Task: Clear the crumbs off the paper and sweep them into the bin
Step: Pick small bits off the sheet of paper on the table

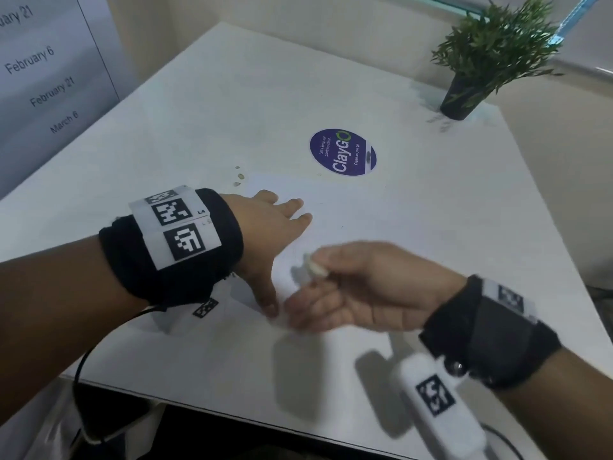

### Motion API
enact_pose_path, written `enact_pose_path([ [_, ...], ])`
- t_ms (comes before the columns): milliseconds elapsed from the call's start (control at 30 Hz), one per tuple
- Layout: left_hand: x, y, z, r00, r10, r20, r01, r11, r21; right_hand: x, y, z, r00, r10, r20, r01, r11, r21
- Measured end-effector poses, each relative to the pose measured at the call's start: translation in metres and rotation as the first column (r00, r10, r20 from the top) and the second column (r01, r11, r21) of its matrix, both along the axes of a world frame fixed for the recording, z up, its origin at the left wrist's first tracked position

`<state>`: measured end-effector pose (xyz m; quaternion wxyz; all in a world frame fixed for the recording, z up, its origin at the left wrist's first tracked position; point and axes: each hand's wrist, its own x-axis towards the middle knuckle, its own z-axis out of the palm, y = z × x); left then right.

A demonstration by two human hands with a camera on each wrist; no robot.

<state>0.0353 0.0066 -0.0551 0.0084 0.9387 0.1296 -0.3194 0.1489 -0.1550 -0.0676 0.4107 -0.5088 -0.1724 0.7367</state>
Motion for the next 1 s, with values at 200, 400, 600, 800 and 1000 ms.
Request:
enact_pose_path([
  [200, -0.003, 0.002, -0.002, 1.000, 0.018, 0.013, -0.018, 1.000, -0.022, 0.058, 0.006, -0.006, 0.789, -0.615, -0.005, 0.611, 0.782, 0.125],
  [400, -0.016, -0.002, -0.006, 0.999, 0.044, 0.008, -0.043, 0.994, -0.103, 0.051, -0.015, 0.007, 0.789, -0.601, -0.127, 0.614, 0.762, 0.207],
  [600, -0.022, -0.012, 0.000, 0.991, 0.010, 0.135, 0.008, 0.991, -0.135, -0.003, -0.045, -0.012, 0.976, -0.135, -0.173, 0.141, 0.990, 0.022],
  [800, -0.021, -0.024, 0.000, 0.975, 0.079, 0.205, -0.045, 0.985, -0.167, 0.060, -0.040, 0.001, 0.636, -0.766, -0.089, 0.770, 0.623, 0.137],
  [1000, -0.029, -0.044, -0.002, 0.965, 0.138, 0.222, -0.108, 0.984, -0.142, 0.000, -0.046, 0.007, 0.957, -0.280, -0.083, 0.285, 0.956, 0.063],
])
